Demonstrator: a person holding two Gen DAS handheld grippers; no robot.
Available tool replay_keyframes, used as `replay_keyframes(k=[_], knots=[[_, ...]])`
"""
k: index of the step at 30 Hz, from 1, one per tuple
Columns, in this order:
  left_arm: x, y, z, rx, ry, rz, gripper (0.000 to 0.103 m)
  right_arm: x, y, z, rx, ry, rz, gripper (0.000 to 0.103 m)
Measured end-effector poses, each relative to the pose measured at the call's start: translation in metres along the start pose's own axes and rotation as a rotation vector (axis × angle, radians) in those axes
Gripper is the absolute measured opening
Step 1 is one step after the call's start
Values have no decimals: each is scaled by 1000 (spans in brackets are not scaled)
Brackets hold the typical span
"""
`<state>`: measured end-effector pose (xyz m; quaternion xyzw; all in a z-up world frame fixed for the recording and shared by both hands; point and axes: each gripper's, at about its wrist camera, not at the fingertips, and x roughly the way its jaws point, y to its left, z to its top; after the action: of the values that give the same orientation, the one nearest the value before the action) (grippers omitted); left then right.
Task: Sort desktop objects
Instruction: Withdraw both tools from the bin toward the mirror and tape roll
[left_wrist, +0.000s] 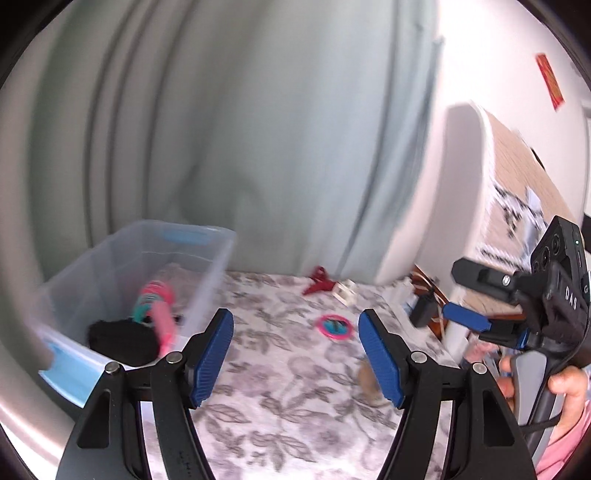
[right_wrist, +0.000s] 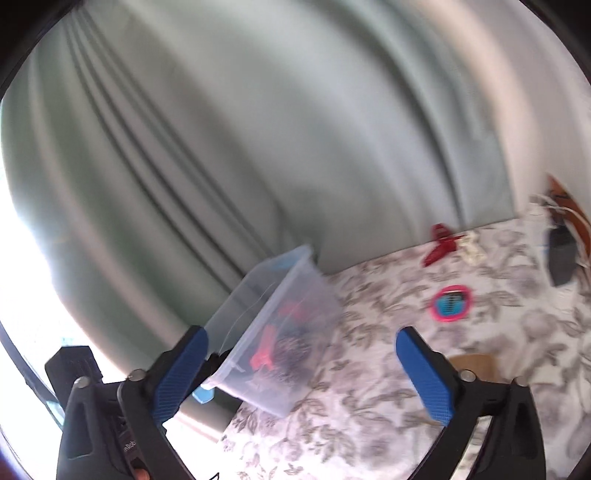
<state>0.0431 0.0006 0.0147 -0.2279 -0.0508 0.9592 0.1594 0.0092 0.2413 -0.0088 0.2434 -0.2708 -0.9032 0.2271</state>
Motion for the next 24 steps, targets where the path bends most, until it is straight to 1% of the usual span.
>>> replay_keyframes(k=[5, 6, 8, 10, 12, 15, 18, 21, 24], knots=[[16, -32, -9, 54, 64, -54, 71, -36, -39, -6, 81, -56, -40, 103], [19, -37, -11, 64, 74, -63, 71, -41, -45, -7, 88, -58, -51, 103], [23, -44, -15, 72, 90, -82, 71, -48, -55, -12, 96, -43, -100, 103], [28, -49, -19, 69, 108, -102, 71, -55, -66, -13, 99, 3, -133, 103], [33, -50, -24, 57, 127, -122, 71, -47, -74, -21, 100, 73, -159, 103], [44, -51, -30, 36, 154, -115, 71, -32, -83, -35, 89, 163, -170, 103], [53, -48, -36, 15, 183, -101, 71, -18, -90, -50, 74, 208, -221, 103], [63, -45, -41, -1, 216, -109, 71, -7, -96, -58, 49, 252, -264, 103], [74, -45, -44, 2, 250, -117, 71, 2, -102, -63, 60, 274, -269, 100]])
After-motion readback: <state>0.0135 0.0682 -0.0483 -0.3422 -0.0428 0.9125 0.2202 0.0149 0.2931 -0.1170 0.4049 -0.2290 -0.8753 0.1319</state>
